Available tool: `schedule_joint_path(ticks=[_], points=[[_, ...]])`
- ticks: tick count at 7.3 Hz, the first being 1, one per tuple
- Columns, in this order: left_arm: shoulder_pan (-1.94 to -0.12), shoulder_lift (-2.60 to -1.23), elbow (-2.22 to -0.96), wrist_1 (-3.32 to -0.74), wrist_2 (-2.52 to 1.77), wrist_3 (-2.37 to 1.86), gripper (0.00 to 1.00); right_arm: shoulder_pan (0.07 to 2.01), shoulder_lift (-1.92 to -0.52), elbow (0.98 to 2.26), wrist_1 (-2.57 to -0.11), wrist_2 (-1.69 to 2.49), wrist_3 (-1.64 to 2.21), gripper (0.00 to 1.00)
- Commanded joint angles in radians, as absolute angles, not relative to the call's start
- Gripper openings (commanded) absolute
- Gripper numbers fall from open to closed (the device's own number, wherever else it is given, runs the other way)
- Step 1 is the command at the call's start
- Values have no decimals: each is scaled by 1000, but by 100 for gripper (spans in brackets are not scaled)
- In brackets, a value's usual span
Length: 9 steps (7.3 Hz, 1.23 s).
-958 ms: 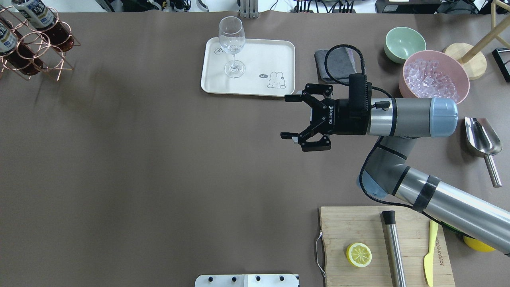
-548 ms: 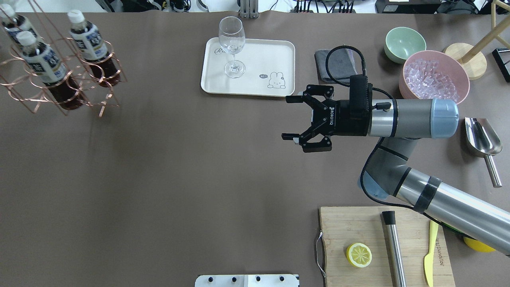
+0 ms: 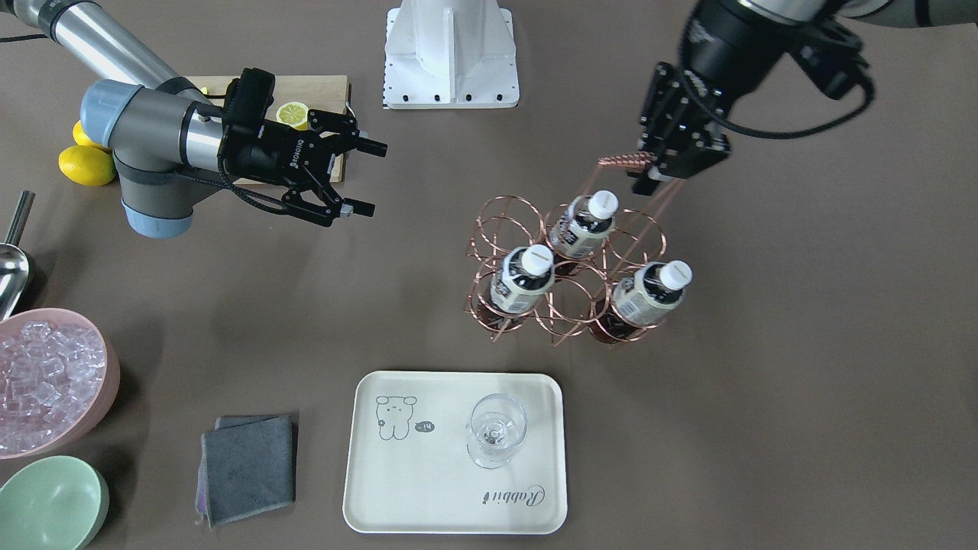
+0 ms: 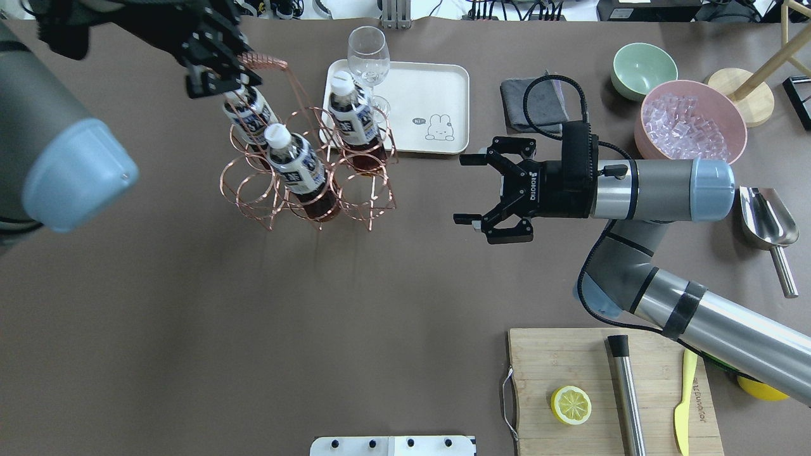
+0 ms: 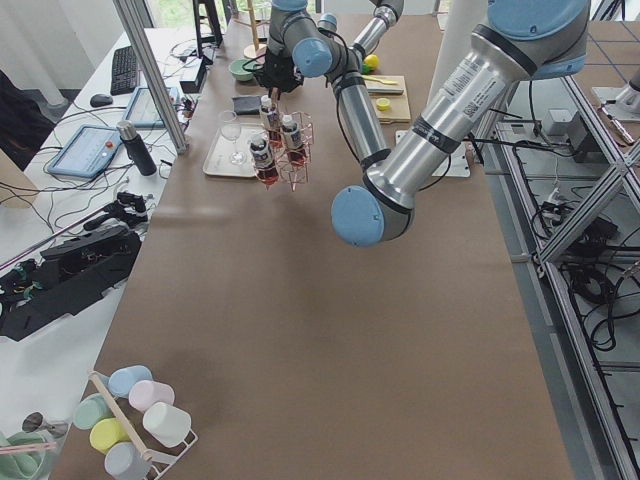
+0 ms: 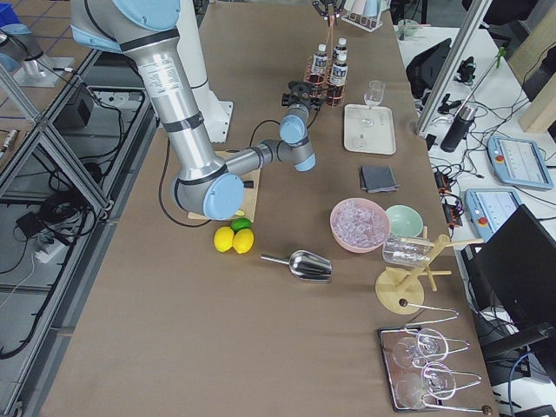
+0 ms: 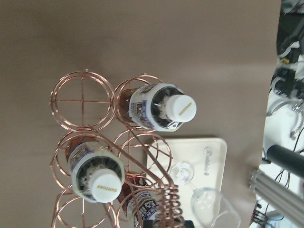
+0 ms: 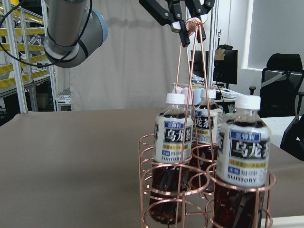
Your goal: Take tea from basket to plate
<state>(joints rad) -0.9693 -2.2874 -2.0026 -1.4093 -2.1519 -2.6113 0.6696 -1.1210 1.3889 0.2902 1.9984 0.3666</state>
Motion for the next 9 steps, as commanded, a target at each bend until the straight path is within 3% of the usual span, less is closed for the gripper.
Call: schedule_joint_path(ticks=[1, 9], points=[[-725, -2442, -1997, -1310, -1929, -2770, 0, 670, -1123, 1388, 293, 1999, 367, 100], [-551, -2444, -1983, -1299, -1802, -2950, 0, 670, -1124, 1390, 295, 1994, 365, 100]])
